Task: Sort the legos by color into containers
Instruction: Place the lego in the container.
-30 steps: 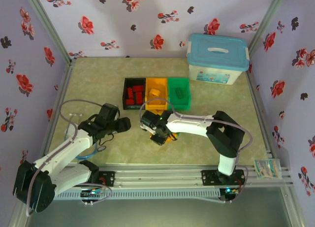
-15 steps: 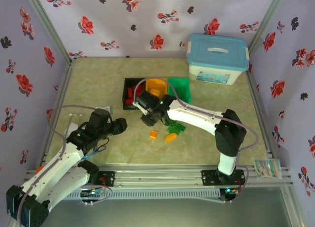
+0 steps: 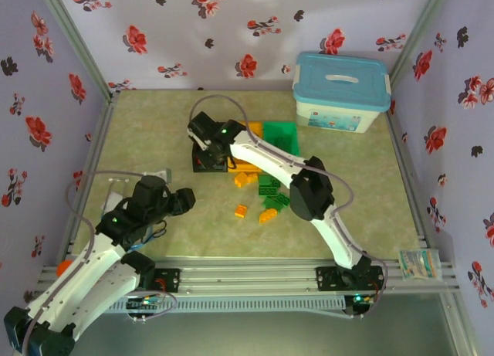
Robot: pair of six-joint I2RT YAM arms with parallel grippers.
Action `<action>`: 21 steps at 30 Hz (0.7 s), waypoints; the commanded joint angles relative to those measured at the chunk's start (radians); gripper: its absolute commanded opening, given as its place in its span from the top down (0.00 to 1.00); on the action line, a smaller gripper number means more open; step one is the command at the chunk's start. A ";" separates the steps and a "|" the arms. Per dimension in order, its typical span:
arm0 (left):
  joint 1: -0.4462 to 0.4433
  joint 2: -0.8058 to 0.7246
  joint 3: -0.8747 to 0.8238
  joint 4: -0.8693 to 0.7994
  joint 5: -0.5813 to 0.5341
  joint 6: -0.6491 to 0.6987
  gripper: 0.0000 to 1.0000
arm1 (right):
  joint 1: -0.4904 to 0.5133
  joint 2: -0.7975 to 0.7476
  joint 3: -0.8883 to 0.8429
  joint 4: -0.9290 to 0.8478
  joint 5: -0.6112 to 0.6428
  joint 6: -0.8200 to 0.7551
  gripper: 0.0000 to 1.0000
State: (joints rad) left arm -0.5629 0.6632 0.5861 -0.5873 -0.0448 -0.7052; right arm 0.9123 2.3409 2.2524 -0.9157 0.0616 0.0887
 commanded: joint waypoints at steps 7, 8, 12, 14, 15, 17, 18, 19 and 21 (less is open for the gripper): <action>-0.017 -0.065 0.024 -0.077 0.000 -0.032 0.35 | -0.058 0.140 0.236 -0.060 -0.084 0.031 0.22; -0.018 -0.067 0.025 -0.078 0.003 -0.033 0.35 | -0.056 0.130 0.234 -0.059 -0.093 0.029 0.20; -0.028 -0.054 0.029 -0.076 0.002 -0.031 0.35 | -0.053 0.047 0.141 -0.027 -0.060 0.039 0.19; -0.034 -0.040 0.029 -0.072 0.001 -0.028 0.35 | -0.052 -0.009 0.071 -0.006 -0.047 0.046 0.19; -0.038 -0.032 0.031 -0.071 0.000 -0.026 0.35 | -0.052 -0.043 0.022 0.014 -0.040 0.050 0.20; -0.044 -0.009 0.029 -0.066 -0.001 -0.023 0.35 | -0.051 -0.115 -0.075 0.053 -0.021 0.059 0.20; -0.050 0.001 0.030 -0.060 0.000 -0.022 0.35 | -0.052 -0.155 -0.127 0.076 -0.006 0.064 0.19; -0.056 0.012 0.030 -0.054 0.000 -0.022 0.35 | -0.053 -0.191 -0.178 0.093 0.004 0.069 0.19; -0.072 0.041 0.029 -0.035 -0.001 -0.020 0.35 | -0.052 -0.272 -0.277 0.135 0.020 0.078 0.19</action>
State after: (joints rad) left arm -0.6159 0.6815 0.5873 -0.6418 -0.0437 -0.7258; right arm 0.8585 2.1929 2.0583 -0.8631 0.0330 0.1356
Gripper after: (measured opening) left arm 0.645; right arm 0.812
